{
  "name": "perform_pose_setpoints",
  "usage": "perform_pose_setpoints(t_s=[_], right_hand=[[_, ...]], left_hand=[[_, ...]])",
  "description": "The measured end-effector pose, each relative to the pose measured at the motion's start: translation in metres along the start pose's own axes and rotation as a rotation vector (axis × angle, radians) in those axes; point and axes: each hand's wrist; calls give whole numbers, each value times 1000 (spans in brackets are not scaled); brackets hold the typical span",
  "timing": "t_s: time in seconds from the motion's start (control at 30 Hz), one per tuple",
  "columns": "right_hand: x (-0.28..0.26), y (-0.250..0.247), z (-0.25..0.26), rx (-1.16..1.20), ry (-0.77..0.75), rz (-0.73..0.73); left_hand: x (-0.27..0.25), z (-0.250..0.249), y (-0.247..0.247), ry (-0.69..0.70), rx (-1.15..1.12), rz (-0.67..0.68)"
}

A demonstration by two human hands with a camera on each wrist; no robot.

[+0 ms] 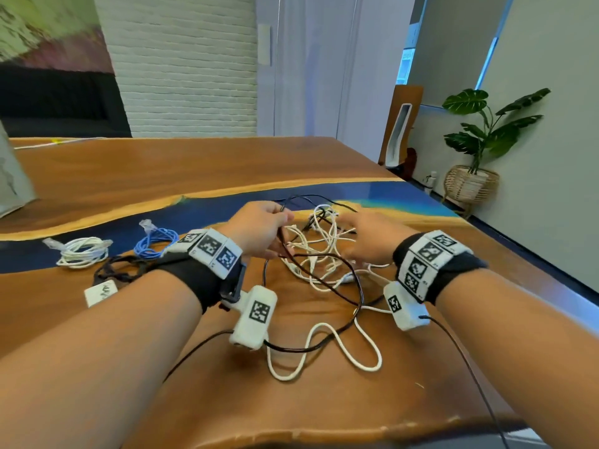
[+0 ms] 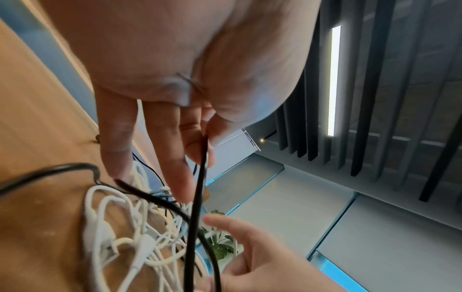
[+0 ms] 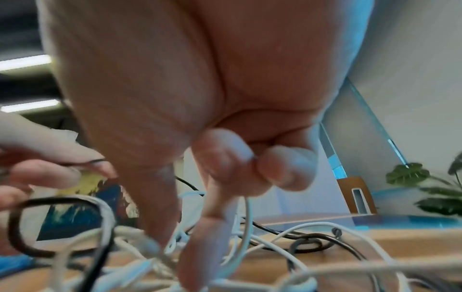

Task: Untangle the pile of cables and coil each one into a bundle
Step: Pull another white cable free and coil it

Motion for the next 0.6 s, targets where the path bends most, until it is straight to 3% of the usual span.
perform_pose_setpoints(t_s=[0.1, 0.23, 0.47, 0.6], right_hand=[[12, 16, -8, -191, 62, 153], [17, 6, -17, -132, 108, -5], [-4, -68, -17, 607, 50, -385], [-23, -116, 3, 820, -87, -552]], left_hand=[[-6, 10, -5, -50, 64, 30], [-10, 21, -10, -91, 107, 24], [-13, 20, -5, -164, 104, 20], [-8, 14, -2, -87, 338, 38]])
Point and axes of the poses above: each hand's wrist, its own x-axis towards the middle knuckle, its own y-axis out of the palm, z = x × y, and after that the axes turned 2 degrees about z, right-handed
